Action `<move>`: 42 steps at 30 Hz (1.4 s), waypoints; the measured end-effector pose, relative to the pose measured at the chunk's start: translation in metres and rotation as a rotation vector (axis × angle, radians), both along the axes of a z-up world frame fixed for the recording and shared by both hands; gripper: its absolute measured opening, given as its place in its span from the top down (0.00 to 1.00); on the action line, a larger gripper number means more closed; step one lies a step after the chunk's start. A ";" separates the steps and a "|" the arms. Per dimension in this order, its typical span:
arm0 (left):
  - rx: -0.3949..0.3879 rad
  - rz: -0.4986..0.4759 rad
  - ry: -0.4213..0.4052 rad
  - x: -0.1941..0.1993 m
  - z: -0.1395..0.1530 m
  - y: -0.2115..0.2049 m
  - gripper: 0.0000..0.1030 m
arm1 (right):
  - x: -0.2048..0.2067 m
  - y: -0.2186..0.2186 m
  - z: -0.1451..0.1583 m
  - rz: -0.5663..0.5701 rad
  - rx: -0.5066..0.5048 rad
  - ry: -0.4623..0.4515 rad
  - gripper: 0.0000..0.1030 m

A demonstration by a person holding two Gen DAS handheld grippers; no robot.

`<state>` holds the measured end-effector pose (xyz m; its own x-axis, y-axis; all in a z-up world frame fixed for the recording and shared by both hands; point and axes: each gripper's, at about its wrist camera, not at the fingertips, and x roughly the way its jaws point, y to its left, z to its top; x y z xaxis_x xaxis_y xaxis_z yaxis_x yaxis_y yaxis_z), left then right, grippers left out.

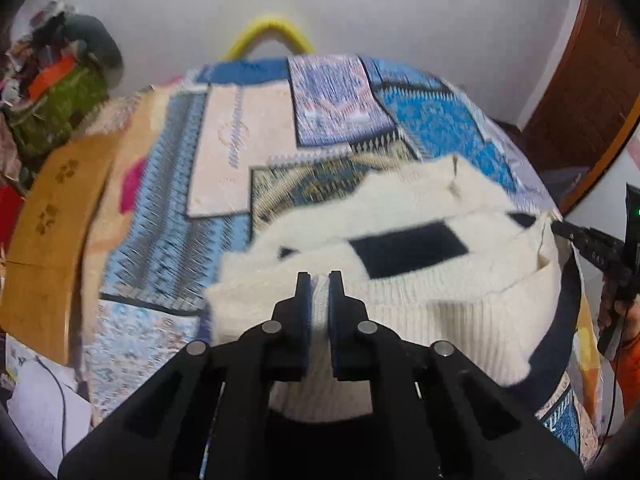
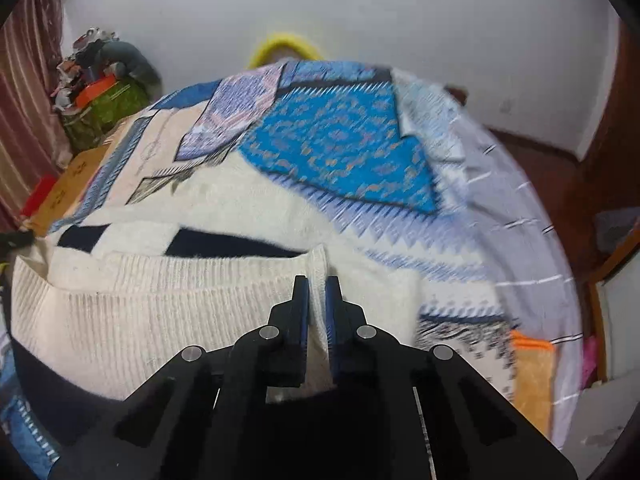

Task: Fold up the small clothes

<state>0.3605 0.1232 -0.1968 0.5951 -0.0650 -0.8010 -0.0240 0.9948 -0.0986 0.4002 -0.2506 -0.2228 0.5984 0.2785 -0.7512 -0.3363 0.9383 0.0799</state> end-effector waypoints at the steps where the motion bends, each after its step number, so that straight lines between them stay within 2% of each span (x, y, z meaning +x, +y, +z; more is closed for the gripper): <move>1: 0.003 0.012 -0.022 -0.003 0.008 0.004 0.94 | -0.003 -0.002 0.006 -0.003 0.002 -0.022 0.94; 7: 0.021 0.070 -0.097 -0.010 0.040 0.024 0.94 | -0.009 -0.018 0.039 -0.065 0.033 -0.118 0.94; 11: 0.011 0.115 -0.114 0.000 0.044 0.036 0.94 | -0.005 -0.029 0.053 -0.115 0.071 -0.148 0.94; 15: -0.016 0.143 -0.071 0.021 0.023 0.046 0.94 | 0.003 -0.029 0.048 -0.131 0.066 -0.129 0.94; 22: -0.026 0.147 0.029 0.049 -0.028 0.051 0.94 | 0.022 -0.021 0.008 -0.127 -0.001 -0.041 0.94; 28: -0.049 0.126 0.079 0.057 -0.055 0.053 0.94 | 0.031 -0.023 -0.019 -0.120 0.012 0.048 0.94; 31: -0.053 0.126 0.111 0.059 -0.066 0.054 0.93 | 0.030 -0.016 -0.025 -0.095 -0.022 0.066 0.92; 33: -0.058 0.135 0.119 0.058 -0.068 0.056 0.89 | 0.024 -0.011 -0.022 -0.091 -0.072 0.038 0.84; 34: -0.060 0.144 0.120 0.057 -0.068 0.058 0.87 | 0.022 -0.008 -0.020 -0.089 -0.101 0.027 0.77; 35: -0.058 0.148 0.119 0.056 -0.067 0.059 0.82 | 0.021 -0.007 -0.019 -0.090 -0.117 0.020 0.68; 38: -0.031 0.174 0.109 0.051 -0.057 0.061 0.66 | 0.012 -0.006 -0.004 -0.092 -0.120 -0.024 0.51; 42: -0.013 0.160 0.080 0.043 -0.037 0.057 0.63 | -0.003 -0.004 0.025 -0.077 -0.031 -0.071 0.49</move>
<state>0.4038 0.1804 -0.2339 0.5334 0.0151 -0.8457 -0.1901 0.9764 -0.1024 0.3971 -0.2548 -0.1980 0.6694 0.2064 -0.7137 -0.2665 0.9634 0.0286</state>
